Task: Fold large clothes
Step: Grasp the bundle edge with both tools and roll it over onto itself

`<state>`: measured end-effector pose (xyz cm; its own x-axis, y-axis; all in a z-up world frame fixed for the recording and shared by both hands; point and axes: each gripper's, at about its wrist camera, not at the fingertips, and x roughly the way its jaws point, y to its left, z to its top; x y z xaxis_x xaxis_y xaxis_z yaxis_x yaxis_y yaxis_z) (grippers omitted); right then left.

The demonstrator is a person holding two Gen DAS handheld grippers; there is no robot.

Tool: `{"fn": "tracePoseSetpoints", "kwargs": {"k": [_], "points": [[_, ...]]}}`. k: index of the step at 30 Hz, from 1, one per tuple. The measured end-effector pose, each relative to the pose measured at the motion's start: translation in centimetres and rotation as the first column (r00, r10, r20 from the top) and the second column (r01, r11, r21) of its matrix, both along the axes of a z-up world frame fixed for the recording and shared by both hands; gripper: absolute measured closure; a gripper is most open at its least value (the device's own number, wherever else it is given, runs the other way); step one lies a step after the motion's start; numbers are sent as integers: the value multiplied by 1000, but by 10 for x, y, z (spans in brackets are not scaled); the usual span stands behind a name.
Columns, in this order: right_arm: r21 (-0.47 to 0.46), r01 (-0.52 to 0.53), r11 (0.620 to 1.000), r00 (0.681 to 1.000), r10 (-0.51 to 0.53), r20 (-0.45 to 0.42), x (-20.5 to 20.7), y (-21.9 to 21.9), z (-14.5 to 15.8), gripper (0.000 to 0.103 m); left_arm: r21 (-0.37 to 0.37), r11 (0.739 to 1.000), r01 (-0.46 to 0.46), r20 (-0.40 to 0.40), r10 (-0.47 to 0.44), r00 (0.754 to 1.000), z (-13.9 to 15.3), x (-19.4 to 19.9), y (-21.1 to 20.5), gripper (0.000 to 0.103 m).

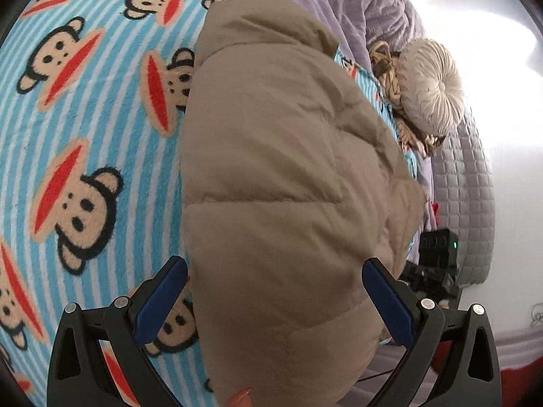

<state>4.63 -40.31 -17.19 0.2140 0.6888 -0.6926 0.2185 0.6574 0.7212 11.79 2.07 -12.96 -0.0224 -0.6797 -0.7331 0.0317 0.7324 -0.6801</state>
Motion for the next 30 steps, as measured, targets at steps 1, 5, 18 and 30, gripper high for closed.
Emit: {"fn": "tracePoseSetpoints", "kwargs": {"k": [1, 5, 18, 30], "points": [[2, -4, 1000, 1000, 4, -18, 4, 0, -7, 0, 9, 1000, 14, -1, -14, 1000, -4, 2, -1, 0], [44, -19, 999, 997, 22, -69, 16, -3, -30, 0, -5, 1000, 30, -12, -30, 999, -19, 6, -8, 0], [230, -79, 970, 994, 93, -52, 50, 17, -68, 0, -113, 993, 14, -79, -23, 997, -54, 21, -37, 0], [254, -2, 967, 997, 21, -73, 48, 24, -51, 45, -75, 997, 28, 19, -26, 999, -12, 21, -66, 19]]}}
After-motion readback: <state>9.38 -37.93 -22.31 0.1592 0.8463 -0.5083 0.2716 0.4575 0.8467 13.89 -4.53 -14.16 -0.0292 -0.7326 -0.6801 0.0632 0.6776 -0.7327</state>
